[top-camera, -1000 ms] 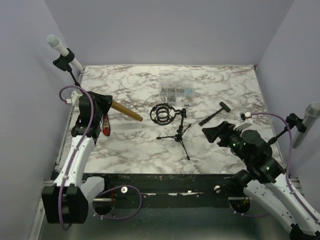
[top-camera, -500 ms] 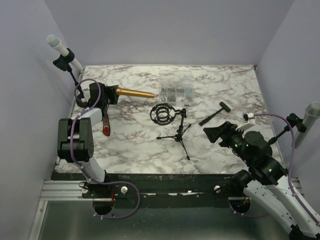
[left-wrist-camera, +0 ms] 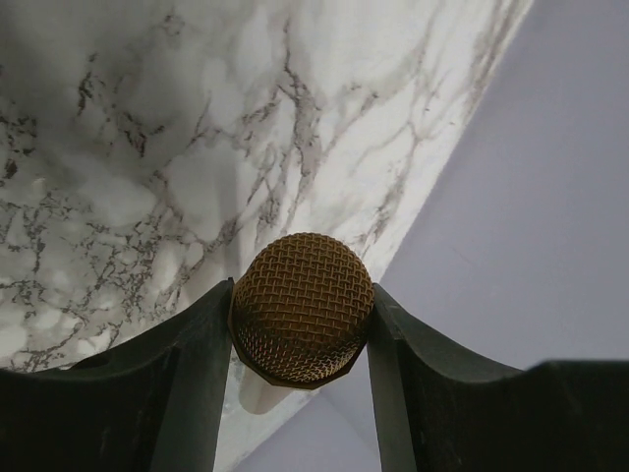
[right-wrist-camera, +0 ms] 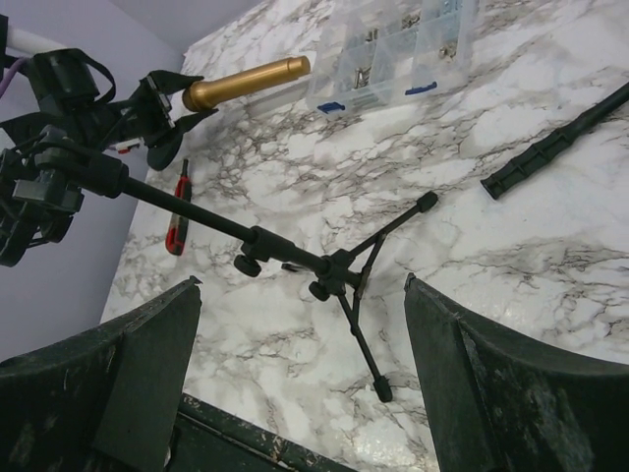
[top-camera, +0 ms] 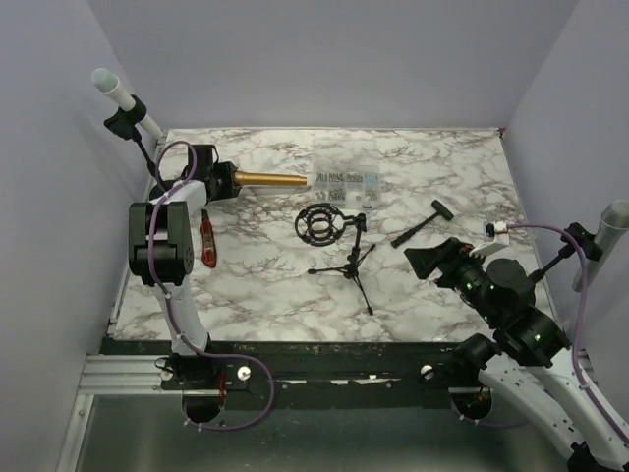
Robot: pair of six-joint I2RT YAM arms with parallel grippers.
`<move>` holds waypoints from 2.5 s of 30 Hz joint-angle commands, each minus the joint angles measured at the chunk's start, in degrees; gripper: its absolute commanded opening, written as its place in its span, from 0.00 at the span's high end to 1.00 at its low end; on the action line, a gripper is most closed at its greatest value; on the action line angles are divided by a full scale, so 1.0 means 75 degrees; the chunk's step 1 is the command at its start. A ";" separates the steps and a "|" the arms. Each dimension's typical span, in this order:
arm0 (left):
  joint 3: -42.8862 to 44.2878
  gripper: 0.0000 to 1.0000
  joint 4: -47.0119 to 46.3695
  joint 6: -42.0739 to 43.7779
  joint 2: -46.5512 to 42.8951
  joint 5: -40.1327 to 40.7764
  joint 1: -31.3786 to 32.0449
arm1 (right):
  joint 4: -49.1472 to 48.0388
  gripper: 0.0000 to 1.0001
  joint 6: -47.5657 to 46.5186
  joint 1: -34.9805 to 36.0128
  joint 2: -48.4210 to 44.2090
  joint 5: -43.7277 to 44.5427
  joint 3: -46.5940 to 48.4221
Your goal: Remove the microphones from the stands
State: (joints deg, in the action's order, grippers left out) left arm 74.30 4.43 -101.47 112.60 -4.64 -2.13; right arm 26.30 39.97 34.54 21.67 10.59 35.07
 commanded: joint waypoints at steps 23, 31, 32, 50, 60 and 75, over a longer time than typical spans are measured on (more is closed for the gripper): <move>0.1734 0.49 0.3820 -0.0451 0.0948 0.0477 0.0115 | 0.0339 0.15 -0.0169 0.0005 -0.0360 0.0625 0.0497; 0.1801 0.12 0.3970 -0.0454 0.0942 0.0515 0.0106 | 0.0383 0.15 -0.0257 0.0011 -0.0440 0.0772 0.0578; 0.1824 0.10 0.3941 -0.0404 0.0939 0.0510 0.0097 | 0.0378 0.15 -0.0244 0.0010 -0.0438 0.0759 0.0547; -0.0027 0.02 0.2636 0.1461 -0.1863 -0.0292 0.0105 | 0.0081 0.15 -0.0434 0.0010 0.0424 0.0165 0.0404; -0.4183 0.04 -0.1968 0.4369 -0.5588 -0.2998 0.0211 | -0.0738 0.14 0.0215 0.0011 0.1153 -0.1742 0.0128; -0.1197 0.04 0.1432 0.9375 -0.5948 -0.5855 0.2352 | -0.6869 0.20 0.3341 0.0011 0.3992 -0.4334 -0.1841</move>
State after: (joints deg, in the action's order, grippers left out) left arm 59.35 -3.01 -46.35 64.71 -46.61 13.19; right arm -9.41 57.95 34.54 45.95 -17.32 21.23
